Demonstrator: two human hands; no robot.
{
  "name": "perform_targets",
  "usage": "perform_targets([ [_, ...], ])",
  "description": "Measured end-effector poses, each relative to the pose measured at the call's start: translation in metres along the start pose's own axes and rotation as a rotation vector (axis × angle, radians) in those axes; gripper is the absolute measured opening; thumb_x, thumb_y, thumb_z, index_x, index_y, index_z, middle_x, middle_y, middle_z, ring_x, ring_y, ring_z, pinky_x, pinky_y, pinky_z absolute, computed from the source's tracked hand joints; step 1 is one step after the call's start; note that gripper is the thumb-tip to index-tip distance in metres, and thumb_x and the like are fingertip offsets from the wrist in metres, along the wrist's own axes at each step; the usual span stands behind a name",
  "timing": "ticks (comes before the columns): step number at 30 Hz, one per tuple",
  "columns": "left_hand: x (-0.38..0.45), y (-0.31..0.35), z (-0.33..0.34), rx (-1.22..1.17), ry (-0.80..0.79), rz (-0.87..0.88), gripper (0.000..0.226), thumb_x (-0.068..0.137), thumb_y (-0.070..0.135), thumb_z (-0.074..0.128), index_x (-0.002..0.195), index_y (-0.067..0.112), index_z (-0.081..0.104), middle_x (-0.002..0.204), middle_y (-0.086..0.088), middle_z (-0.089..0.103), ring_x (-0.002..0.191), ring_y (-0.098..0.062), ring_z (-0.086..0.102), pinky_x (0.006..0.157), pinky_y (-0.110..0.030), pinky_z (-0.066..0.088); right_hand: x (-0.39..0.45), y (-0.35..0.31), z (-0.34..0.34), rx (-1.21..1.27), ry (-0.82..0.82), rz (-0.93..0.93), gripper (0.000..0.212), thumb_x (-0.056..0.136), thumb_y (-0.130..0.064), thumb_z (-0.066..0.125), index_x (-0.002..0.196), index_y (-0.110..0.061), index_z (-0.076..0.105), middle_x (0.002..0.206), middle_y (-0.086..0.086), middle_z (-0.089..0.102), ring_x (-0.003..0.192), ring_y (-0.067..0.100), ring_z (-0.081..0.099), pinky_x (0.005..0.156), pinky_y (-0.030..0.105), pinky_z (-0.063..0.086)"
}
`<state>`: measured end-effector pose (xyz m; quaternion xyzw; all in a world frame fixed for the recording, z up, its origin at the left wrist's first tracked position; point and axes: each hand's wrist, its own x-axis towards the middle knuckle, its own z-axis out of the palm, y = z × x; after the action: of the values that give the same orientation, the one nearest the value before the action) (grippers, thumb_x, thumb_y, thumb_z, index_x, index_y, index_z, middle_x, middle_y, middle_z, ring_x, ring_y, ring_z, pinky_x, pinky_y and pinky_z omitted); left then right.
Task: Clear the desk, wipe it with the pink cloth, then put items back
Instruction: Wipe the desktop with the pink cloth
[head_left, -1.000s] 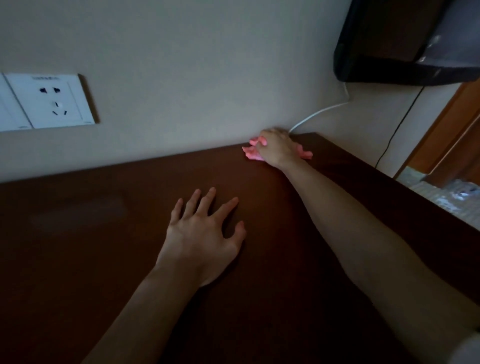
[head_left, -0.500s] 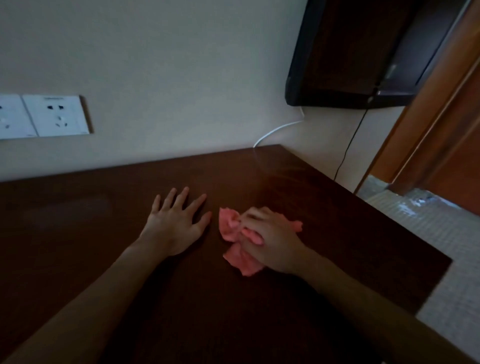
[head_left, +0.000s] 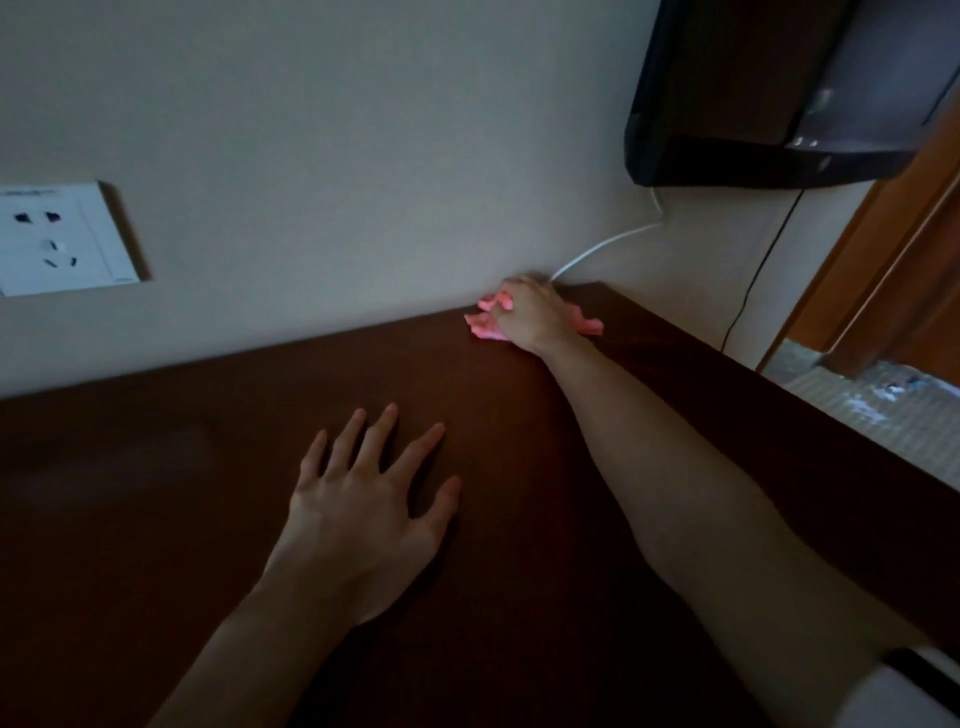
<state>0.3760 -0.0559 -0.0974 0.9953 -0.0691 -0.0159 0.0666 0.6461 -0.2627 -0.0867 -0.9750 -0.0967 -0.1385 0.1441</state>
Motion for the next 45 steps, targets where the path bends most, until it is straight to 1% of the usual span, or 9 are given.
perform_targets([
  [9,-0.007,0.007,-0.005,0.001,-0.011,-0.020,0.067,0.095,0.074,0.014,0.157,0.051,0.006,0.170,0.003,-0.001,0.156,-0.022,-0.005,0.126,-0.047,-0.001,-0.173,-0.022,-0.053,0.019,-0.072,-0.140,0.049,0.089,-0.054,0.047,0.130,-0.030,0.062,0.120,0.003,0.060,0.111,0.032,0.057,0.088,0.041,0.044],
  [13,-0.010,0.007,-0.003,-0.003,0.005,-0.016,0.066,0.096,0.072,0.018,0.158,0.050,0.010,0.171,0.002,0.002,0.157,-0.023,-0.001,0.125,-0.049,0.000,-0.287,-0.021,-0.081,0.068,-0.102,-0.299,0.016,0.095,-0.039,0.056,0.108,-0.031,0.062,0.105,-0.012,0.055,0.094,0.012,0.051,0.080,0.035,0.043],
  [16,-0.008,0.007,-0.003,-0.006,-0.003,-0.015,0.066,0.097,0.071,0.018,0.158,0.049,0.010,0.171,0.000,0.003,0.157,-0.024,-0.001,0.125,-0.050,0.000,-0.329,-0.016,-0.095,0.064,-0.165,-0.331,0.029,0.097,-0.042,0.054,0.125,-0.036,0.060,0.120,-0.016,0.054,0.106,0.003,0.045,0.090,0.030,0.037],
  [22,-0.005,0.006,0.000,-0.001,-0.001,-0.017,0.066,0.097,0.071,0.016,0.158,0.049,0.008,0.171,0.000,0.001,0.156,-0.024,-0.004,0.125,-0.050,-0.001,-0.249,-0.007,-0.073,0.061,-0.069,-0.213,0.025,0.094,-0.043,0.055,0.113,-0.032,0.066,0.111,-0.007,0.056,0.100,0.018,0.052,0.086,0.041,0.045],
  [26,-0.002,0.005,-0.002,-0.006,-0.020,-0.011,0.067,0.094,0.075,0.011,0.157,0.052,0.002,0.170,0.003,-0.004,0.156,-0.021,-0.008,0.125,-0.047,-0.004,-0.142,-0.002,-0.048,0.044,-0.029,-0.043,0.034,0.094,-0.050,0.052,0.120,-0.036,0.068,0.122,0.002,0.060,0.113,0.029,0.055,0.095,0.043,0.044],
  [34,-0.001,-0.001,0.000,-0.009,0.018,0.009,0.069,0.090,0.078,0.005,0.155,0.055,-0.005,0.169,0.006,-0.008,0.155,-0.019,-0.012,0.125,-0.046,-0.004,-0.014,0.007,-0.010,0.011,-0.009,0.117,0.033,0.082,-0.041,0.046,0.098,-0.021,0.067,0.124,0.002,0.069,0.119,0.035,0.059,0.099,0.040,0.046],
  [40,-0.005,0.005,-0.006,-0.014,-0.003,0.000,0.067,0.094,0.076,0.013,0.156,0.054,0.004,0.170,0.005,-0.002,0.156,-0.020,-0.006,0.126,-0.044,-0.001,-0.111,-0.006,-0.041,0.030,-0.066,-0.023,0.068,0.067,-0.075,0.042,0.115,-0.034,0.067,0.119,0.002,0.063,0.113,0.032,0.060,0.098,0.048,0.048],
  [43,-0.008,0.007,-0.005,0.004,0.003,-0.007,0.068,0.094,0.075,0.014,0.157,0.052,0.006,0.170,0.003,0.000,0.156,-0.021,-0.003,0.126,-0.045,0.000,-0.199,-0.011,-0.058,0.053,-0.068,-0.131,0.052,0.083,-0.060,0.042,0.119,-0.030,0.065,0.115,0.002,0.060,0.105,0.031,0.059,0.086,0.044,0.049],
  [45,-0.009,0.006,-0.004,0.004,0.001,-0.015,0.067,0.095,0.074,0.015,0.157,0.051,0.007,0.171,0.002,0.001,0.157,-0.021,-0.003,0.126,-0.046,0.000,-0.259,-0.014,-0.075,0.068,-0.087,-0.244,0.024,0.090,-0.048,0.046,0.102,-0.033,0.060,0.105,-0.006,0.056,0.096,0.021,0.054,0.079,0.038,0.043],
])
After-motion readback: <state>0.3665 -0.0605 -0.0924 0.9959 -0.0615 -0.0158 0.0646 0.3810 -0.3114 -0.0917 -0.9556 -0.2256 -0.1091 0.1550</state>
